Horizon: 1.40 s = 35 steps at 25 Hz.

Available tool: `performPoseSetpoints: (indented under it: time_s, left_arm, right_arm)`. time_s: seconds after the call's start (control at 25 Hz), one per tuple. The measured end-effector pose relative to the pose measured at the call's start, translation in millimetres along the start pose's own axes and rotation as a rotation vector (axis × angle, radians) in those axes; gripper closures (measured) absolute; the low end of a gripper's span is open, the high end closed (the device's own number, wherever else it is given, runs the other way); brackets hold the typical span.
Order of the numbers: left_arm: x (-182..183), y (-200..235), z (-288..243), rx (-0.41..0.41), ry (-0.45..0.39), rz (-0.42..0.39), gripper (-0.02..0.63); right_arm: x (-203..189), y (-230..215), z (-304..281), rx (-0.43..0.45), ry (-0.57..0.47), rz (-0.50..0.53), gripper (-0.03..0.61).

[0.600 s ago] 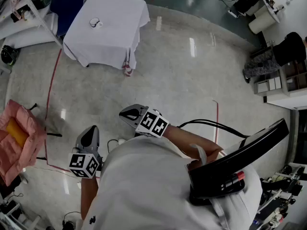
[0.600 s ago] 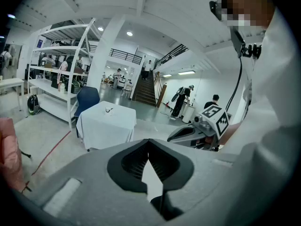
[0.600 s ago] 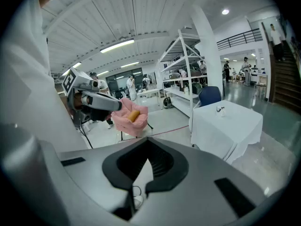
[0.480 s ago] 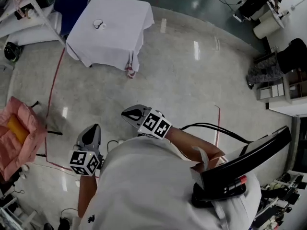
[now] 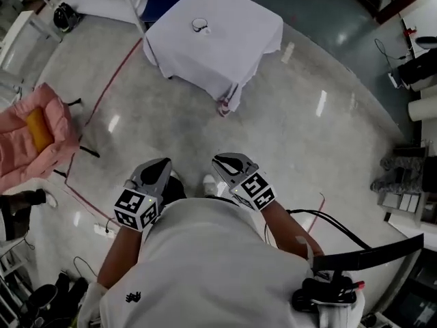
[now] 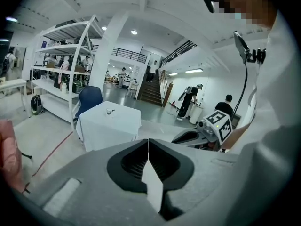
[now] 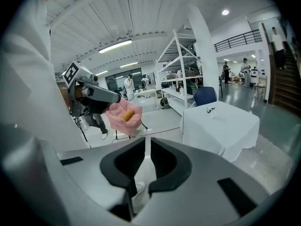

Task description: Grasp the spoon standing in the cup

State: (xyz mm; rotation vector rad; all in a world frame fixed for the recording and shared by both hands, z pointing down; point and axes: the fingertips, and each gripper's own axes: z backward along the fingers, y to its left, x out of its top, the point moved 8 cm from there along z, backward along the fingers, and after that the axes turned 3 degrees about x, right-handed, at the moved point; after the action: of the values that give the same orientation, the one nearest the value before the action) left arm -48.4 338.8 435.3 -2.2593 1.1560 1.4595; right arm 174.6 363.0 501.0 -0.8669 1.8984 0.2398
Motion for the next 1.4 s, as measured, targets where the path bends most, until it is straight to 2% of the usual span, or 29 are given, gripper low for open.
performPoseSetpoints:
  time_s: [0.16, 0.44, 0.52, 0.64, 0.72, 0.8, 0.92, 1.12, 1.4]
  left_arm:
    - [17.4, 35.9, -22.0, -0.016, 0.011, -0.025, 0.601]
    - [77.6, 148.8, -58.1, -0.102, -0.027, -0.034, 0.600]
    - [91.1, 182.6, -61.5, -0.126, -0.029, -0.045, 0.591]
    - [110.1, 232.0, -67.0, -0.153, -0.023, -0.072, 0.568]
    - [116.3, 265.0, -66.0, -0.144, -0.018, -0.083, 0.563]
    - [114.4, 289.5, -62.9, -0.121, -0.014, -0.059, 0.563]
    - [118.1, 302.5, -72.7, -0.111, -0.021, -0.014, 0.563]
    - [141.0, 314.6, -105.3, -0.096, -0.031, 0.007, 0.563]
    - [190.2, 347.9, -158.0, 0.038, -0.043, 0.042, 0.563]
  right_arm:
    - [15.2, -33.7, -29.5, -0.024, 0.005, -0.003, 0.485]
    - [77.6, -78.6, -111.3, -0.133, 0.074, 0.035, 0.479]
    - [98.8, -90.0, -138.8, -0.165, 0.087, 0.066, 0.479]
    - [126.5, -114.6, -174.4, -0.220, 0.097, 0.057, 0.479]
    - [140.8, -125.1, -197.7, -0.247, 0.097, 0.056, 0.479]
    - [148.3, -130.8, -214.5, -0.253, 0.113, 0.062, 0.479]
    - [155.1, -155.4, -219.4, -0.262, 0.139, 0.085, 0.479]
    - [160.0, -230.3, -236.3, -0.300, 0.188, 0.145, 0.479]
    - [158.7, -360.8, -275.4, -0.283, 0.278, 0.240, 0.458]
